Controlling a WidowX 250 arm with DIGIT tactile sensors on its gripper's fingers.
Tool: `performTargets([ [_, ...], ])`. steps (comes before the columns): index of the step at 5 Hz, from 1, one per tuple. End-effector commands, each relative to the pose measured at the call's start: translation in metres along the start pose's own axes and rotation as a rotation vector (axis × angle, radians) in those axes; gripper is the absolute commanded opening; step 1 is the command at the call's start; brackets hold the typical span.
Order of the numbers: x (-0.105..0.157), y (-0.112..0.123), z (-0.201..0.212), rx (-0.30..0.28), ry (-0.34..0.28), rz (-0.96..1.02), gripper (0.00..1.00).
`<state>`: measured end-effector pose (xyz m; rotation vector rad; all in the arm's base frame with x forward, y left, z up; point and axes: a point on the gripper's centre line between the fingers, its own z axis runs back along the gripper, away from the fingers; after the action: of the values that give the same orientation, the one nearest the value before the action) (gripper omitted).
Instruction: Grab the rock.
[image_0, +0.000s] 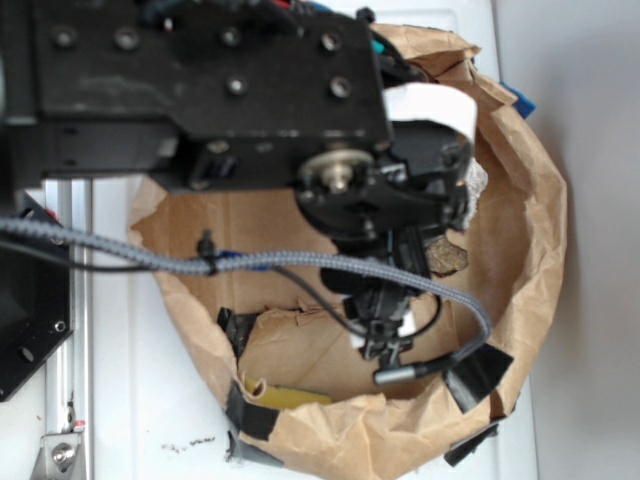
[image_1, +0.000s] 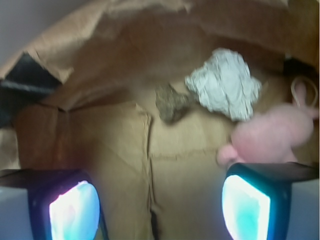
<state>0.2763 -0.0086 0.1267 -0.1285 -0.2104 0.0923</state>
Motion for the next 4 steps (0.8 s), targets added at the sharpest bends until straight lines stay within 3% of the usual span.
performTargets([
  [1,-0.002,0.005,-0.006,-0.049,-0.084,-0.12,1.0],
  [3,0.003,0.007,-0.012,-0.029,-0.144,-0.062,1.0],
  [4,0.007,0.008,-0.017,0.034,-0.239,0.062,1.0],
])
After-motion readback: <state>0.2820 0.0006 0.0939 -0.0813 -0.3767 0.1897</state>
